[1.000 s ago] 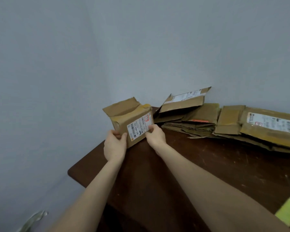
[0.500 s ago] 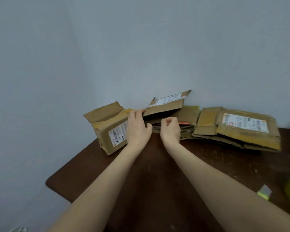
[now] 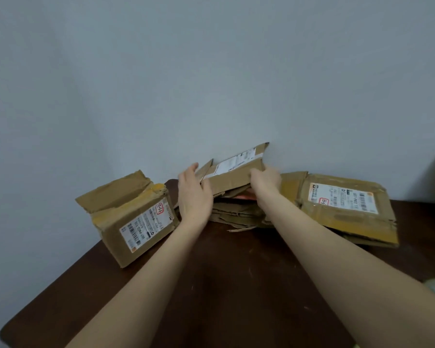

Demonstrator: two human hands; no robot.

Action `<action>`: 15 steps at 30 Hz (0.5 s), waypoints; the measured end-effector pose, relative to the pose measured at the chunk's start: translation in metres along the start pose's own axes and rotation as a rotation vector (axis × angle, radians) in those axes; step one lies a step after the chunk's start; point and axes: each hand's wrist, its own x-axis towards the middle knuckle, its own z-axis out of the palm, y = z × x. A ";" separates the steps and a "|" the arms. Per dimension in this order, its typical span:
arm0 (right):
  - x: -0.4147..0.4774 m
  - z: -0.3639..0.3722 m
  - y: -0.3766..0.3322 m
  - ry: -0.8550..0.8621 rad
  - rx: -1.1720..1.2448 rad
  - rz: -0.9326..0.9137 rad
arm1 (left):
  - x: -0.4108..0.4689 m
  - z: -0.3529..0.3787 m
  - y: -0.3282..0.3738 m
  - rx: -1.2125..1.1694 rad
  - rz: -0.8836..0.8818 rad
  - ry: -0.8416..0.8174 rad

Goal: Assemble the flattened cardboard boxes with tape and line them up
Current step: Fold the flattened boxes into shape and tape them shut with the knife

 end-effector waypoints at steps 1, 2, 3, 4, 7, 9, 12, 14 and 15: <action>-0.001 -0.011 -0.002 0.020 0.030 -0.025 | 0.004 -0.002 0.004 -0.018 0.002 0.026; -0.001 -0.021 -0.002 0.027 0.087 -0.039 | 0.007 -0.005 0.008 -0.039 -0.004 0.043; -0.002 -0.034 -0.002 0.031 0.172 -0.038 | 0.008 -0.008 0.013 -0.058 -0.017 0.054; -0.005 -0.047 -0.003 0.022 0.273 -0.027 | 0.008 -0.011 0.018 -0.071 -0.034 0.057; -0.023 -0.092 -0.004 -0.067 0.468 0.023 | 0.005 -0.025 0.032 -0.075 -0.119 0.033; -0.039 -0.121 -0.002 -0.166 0.475 0.018 | 0.005 -0.040 0.038 -0.090 -0.218 -0.003; -0.068 -0.159 0.007 -0.363 0.406 -0.025 | -0.007 -0.067 0.042 -0.313 -0.341 -0.019; -0.089 -0.177 0.011 -0.442 0.211 -0.116 | -0.025 -0.083 0.043 -0.490 -0.367 -0.038; -0.100 -0.182 0.012 -0.446 0.084 -0.170 | -0.036 -0.089 0.043 -0.524 -0.346 -0.054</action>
